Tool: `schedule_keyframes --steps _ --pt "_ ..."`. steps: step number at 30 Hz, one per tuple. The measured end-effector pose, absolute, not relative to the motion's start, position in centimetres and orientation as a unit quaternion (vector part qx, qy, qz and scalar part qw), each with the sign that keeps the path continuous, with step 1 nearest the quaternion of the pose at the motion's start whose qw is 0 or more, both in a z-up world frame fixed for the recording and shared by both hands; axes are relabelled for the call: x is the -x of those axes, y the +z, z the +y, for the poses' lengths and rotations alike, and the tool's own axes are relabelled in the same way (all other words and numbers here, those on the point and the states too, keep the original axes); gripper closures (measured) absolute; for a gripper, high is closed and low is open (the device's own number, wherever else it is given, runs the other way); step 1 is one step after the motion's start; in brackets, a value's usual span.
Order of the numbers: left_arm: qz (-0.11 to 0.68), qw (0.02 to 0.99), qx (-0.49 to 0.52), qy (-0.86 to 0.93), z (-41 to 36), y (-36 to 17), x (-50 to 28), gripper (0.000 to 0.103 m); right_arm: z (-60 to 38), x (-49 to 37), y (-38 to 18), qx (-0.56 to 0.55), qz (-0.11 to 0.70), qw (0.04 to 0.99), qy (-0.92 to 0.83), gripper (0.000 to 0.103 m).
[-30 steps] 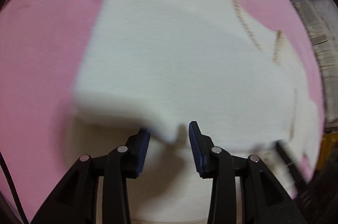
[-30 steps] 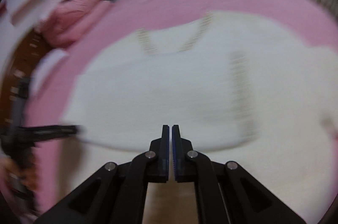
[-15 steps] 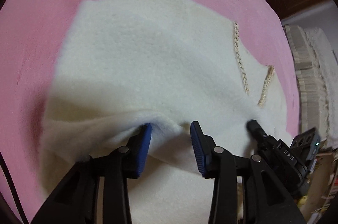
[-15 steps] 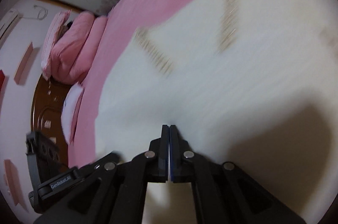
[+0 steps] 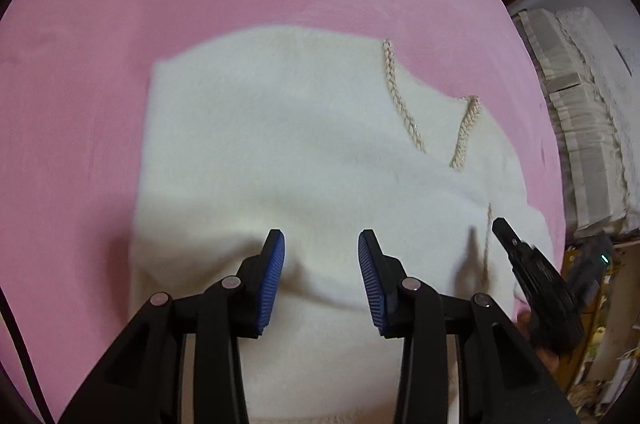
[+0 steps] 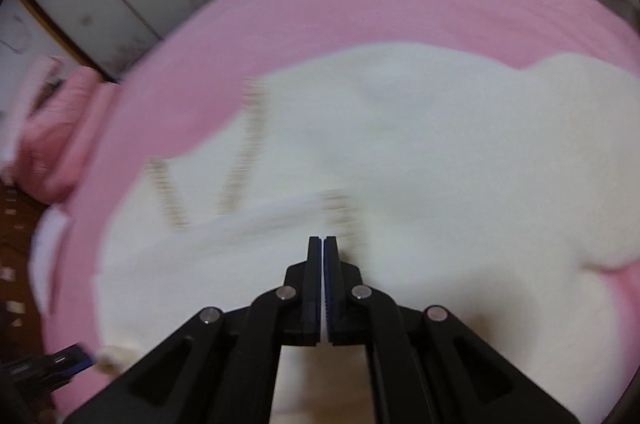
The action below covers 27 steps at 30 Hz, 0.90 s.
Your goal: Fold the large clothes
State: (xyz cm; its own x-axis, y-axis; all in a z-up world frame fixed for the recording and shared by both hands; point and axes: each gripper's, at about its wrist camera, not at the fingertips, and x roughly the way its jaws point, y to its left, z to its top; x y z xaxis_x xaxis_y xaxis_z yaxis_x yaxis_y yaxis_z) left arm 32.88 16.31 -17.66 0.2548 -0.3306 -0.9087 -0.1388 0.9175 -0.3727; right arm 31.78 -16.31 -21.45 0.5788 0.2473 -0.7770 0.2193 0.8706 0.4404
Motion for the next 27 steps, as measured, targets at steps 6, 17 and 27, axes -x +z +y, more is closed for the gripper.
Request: schedule_keyframes --steps 6,17,27 --pt "0.681 0.709 0.181 0.012 17.3 -22.8 -35.8 0.067 -4.8 -33.7 -25.7 -0.416 0.517 0.713 0.227 0.102" --pt "0.656 0.744 0.121 -0.028 24.7 -18.3 -25.3 0.088 -5.0 -30.1 -27.5 -0.287 0.639 0.675 0.232 0.103" --pt "0.565 0.816 0.118 0.039 30.7 -19.1 -32.5 0.088 -1.5 -35.9 -26.2 -0.248 0.546 0.768 0.226 0.103"
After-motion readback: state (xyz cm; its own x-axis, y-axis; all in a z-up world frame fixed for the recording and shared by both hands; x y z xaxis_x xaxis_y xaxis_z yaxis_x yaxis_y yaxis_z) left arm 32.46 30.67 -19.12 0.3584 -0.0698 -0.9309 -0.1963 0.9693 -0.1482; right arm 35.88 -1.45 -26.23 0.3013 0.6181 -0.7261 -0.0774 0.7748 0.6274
